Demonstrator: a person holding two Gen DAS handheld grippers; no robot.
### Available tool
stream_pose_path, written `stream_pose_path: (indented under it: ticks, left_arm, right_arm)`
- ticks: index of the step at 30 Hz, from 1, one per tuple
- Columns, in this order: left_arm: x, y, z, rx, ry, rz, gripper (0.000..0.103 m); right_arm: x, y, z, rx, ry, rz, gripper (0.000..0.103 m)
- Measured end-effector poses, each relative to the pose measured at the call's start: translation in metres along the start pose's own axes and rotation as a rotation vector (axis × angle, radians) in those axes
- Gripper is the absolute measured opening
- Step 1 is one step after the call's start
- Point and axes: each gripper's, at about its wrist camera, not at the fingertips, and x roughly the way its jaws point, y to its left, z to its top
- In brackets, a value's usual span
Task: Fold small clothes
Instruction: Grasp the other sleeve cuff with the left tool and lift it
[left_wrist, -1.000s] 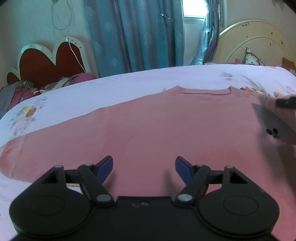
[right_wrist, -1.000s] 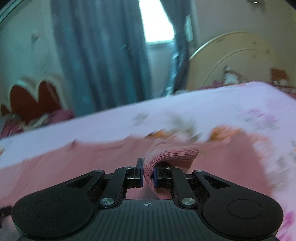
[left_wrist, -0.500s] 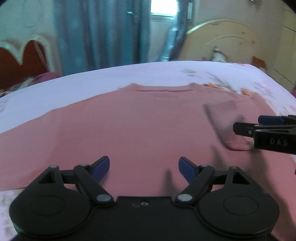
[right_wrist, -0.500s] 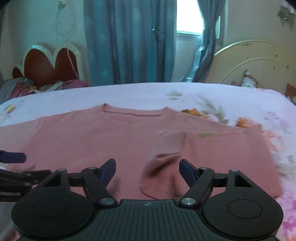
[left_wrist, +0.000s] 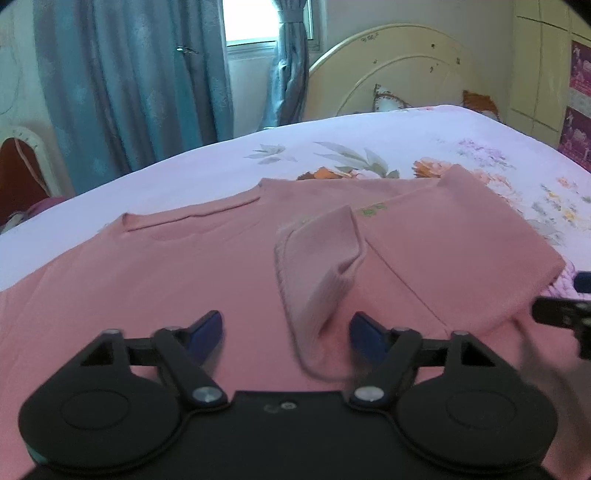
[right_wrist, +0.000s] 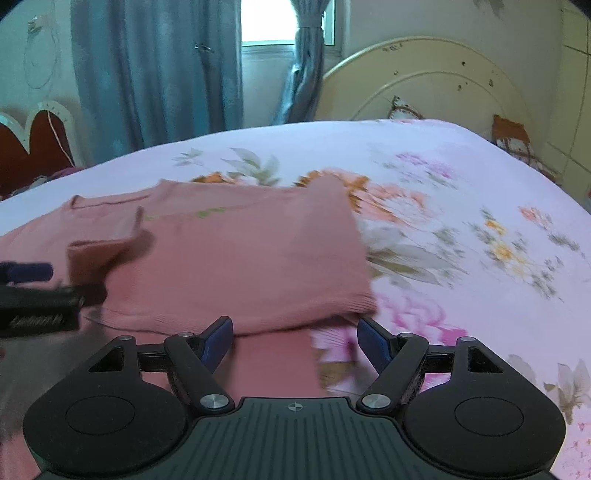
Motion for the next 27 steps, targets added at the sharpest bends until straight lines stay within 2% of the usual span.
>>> stream_pose_path:
  ticks: [1, 3, 5, 6, 7, 14, 20, 21, 22, 23, 25, 27]
  left_arm:
    - [0.003, 0.002, 0.001, -0.016, 0.003, -0.009, 0.054]
    - [0.011, 0.011, 0.004, -0.077, 0.008, -0.043, 0.047]
    - [0.012, 0.018, 0.005, -0.110, -0.012, -0.083, 0.029]
    - [0.011, 0.020, 0.006, -0.119, -0.027, -0.105, 0.015]
    - [0.010, 0.022, 0.007, -0.126, -0.036, -0.094, 0.010]
    - [-0.013, 0.047, 0.033, -0.224, -0.144, -0.107, 0.007]
    - [-0.034, 0.083, 0.057, -0.308, -0.234, -0.076, 0.007]
    - [-0.035, 0.088, 0.058, -0.311, -0.238, -0.062, 0.007]
    - [-0.035, 0.093, 0.056, -0.316, -0.238, -0.046, 0.007]
    - [-0.033, 0.099, 0.053, -0.325, -0.232, -0.034, 0.007]
    - [-0.028, 0.107, 0.043, -0.340, -0.202, -0.020, 0.007]
    - [-0.022, 0.112, 0.028, -0.347, -0.168, 0.004, 0.007]
  right_arm:
    - [0.002, -0.005, -0.002, 0.005, 0.007, 0.000, 0.074]
    - [0.002, -0.011, -0.002, 0.017, 0.010, 0.002, 0.074]
    - [0.005, -0.015, -0.003, 0.026, 0.012, 0.007, 0.074]
    - [0.006, -0.017, -0.003, 0.028, 0.012, 0.011, 0.074]
    - [0.007, -0.018, -0.002, 0.027, 0.009, 0.014, 0.074]
    - [0.019, -0.016, 0.000, 0.011, 0.014, 0.017, 0.074]
    - [0.029, -0.005, 0.007, -0.005, -0.005, 0.025, 0.073]
    - [0.031, -0.003, 0.009, -0.005, -0.007, 0.031, 0.067]
    - [0.034, -0.001, 0.011, -0.004, -0.006, 0.038, 0.045]
    - [0.037, 0.001, 0.013, 0.001, -0.004, 0.044, 0.033]
    - [0.041, 0.003, 0.017, 0.012, -0.006, 0.052, 0.032]
    - [0.037, -0.002, 0.017, 0.034, -0.027, 0.038, 0.008]
